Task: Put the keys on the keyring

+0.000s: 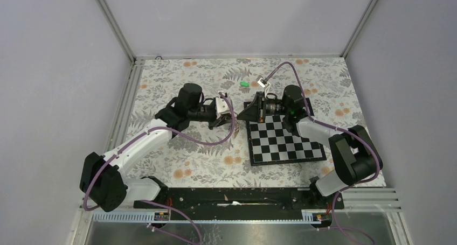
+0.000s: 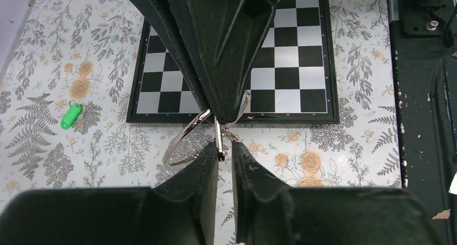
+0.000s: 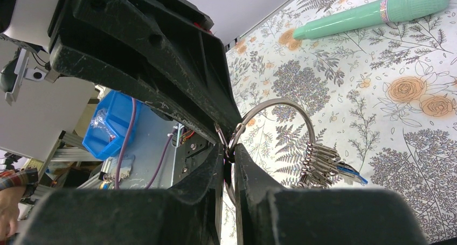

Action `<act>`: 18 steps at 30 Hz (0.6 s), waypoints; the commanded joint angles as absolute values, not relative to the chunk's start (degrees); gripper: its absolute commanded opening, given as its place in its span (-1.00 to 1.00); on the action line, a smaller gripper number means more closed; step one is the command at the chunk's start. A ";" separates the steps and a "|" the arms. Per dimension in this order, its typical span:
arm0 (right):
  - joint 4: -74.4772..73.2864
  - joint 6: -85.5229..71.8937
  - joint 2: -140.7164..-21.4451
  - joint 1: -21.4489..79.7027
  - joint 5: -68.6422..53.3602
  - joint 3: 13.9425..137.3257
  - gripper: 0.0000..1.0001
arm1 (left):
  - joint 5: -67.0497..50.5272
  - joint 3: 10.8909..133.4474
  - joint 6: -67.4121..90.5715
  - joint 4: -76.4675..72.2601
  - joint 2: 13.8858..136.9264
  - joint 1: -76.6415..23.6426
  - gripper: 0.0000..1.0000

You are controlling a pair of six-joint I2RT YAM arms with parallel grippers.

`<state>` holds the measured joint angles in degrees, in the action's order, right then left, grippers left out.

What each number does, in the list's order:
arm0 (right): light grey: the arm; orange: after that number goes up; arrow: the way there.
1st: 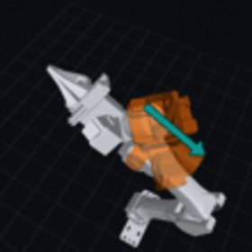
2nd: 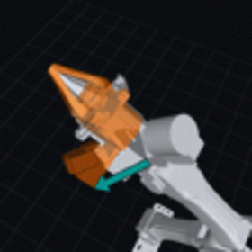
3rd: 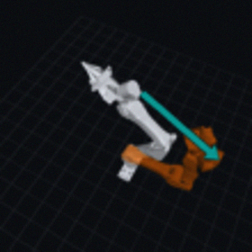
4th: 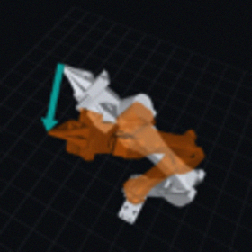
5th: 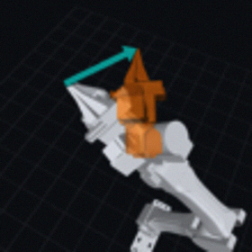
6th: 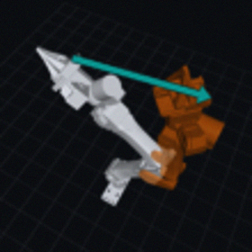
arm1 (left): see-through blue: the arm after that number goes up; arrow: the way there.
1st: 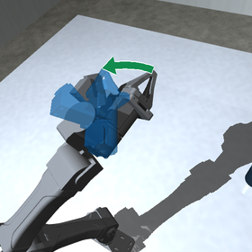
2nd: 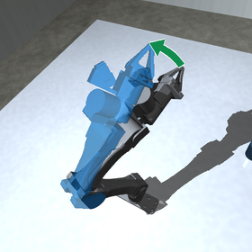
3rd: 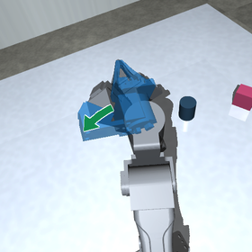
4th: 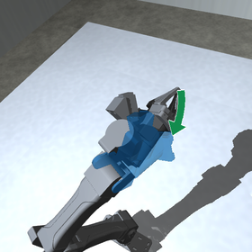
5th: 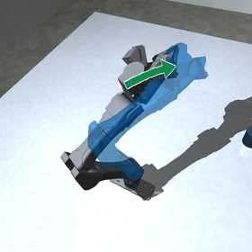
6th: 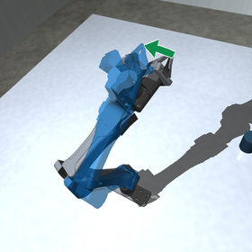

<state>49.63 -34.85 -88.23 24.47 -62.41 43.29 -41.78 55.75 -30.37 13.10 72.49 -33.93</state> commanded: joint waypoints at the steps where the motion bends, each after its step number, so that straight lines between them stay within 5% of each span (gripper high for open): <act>1: 53.17 -34.80 -86.92 24.17 -61.90 43.62 -1.00 | -44.56 55.90 -29.98 10.02 72.64 -33.72 -0.73; 6: 51.82 -33.04 -86.71 24.07 -61.33 43.46 -0.98 | -43.86 57.13 -30.49 11.90 72.50 -33.71 -1.00; 11: 40.14 -20.21 -83.70 24.08 -61.24 44.66 -0.31 | -40.64 61.18 -35.73 22.06 73.04 -33.75 -1.00; 18: 20.32 3.50 -75.57 24.08 -59.41 47.53 0.16 | -33.26 76.65 -40.07 47.74 79.58 -34.46 -1.00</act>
<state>32.27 -13.80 -80.60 24.25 -60.45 43.48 -37.43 66.81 -36.23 33.82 76.88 -33.87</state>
